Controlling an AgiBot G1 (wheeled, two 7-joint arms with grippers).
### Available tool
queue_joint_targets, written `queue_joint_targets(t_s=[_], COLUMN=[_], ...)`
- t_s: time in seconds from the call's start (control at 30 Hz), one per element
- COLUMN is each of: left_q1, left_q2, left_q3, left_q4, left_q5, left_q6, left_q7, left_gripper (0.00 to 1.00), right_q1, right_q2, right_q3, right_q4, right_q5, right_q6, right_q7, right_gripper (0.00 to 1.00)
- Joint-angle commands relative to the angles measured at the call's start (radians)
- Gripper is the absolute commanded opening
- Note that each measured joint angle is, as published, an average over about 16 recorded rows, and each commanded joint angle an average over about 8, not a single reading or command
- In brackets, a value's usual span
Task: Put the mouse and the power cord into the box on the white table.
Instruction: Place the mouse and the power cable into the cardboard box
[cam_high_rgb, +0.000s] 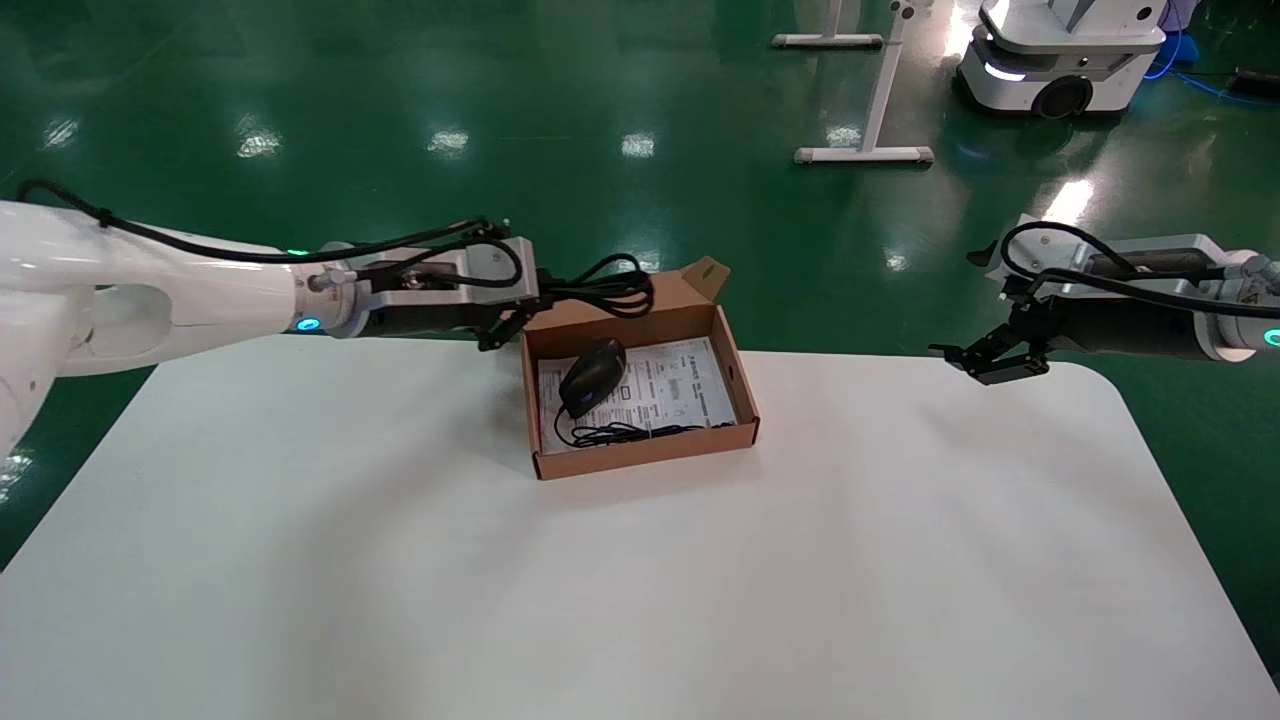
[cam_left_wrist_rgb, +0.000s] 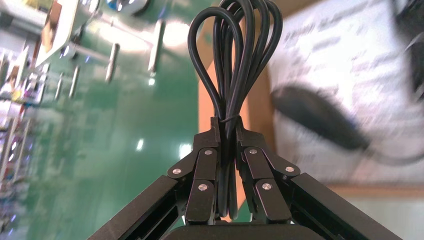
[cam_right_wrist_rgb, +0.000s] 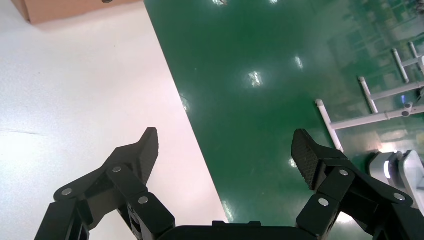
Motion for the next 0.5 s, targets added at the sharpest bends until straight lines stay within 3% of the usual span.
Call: queue_joint_targets(t_s=[0.03, 0.4, 0.43, 0.5], left_q1=[0.001, 0.009, 0.01, 0.013], left_q2=[0.014, 0.056, 0.058, 0.06], left_q3=[0.002, 0.01, 0.01, 0.012], left_q4=[-0.002, -0.018, -0.02, -0.026], left_q5=[0.003, 0.012, 0.013, 0.015], left_q6=[0.015, 0.05, 0.051, 0.054], left_q7=[-0.003, -0.018, -0.02, -0.024], left_gripper=[0.0, 0.01, 0.07, 0.31], right_q1=[-0.001, -0.01, -0.011, -0.012], right_q2=[0.003, 0.002, 0.002, 0.002], right_q3=[0.0, 0.007, 0.007, 0.008], right_q4=[-0.005, -0.011, -0.011, -0.012], right_q5=[0.001, 0.01, 0.01, 0.011], right_q6=[0.002, 0.033, 0.033, 0.031], right_q7=[-0.001, -0.01, -0.011, -0.012], right_gripper=[1.0, 1.0, 1.0, 1.0])
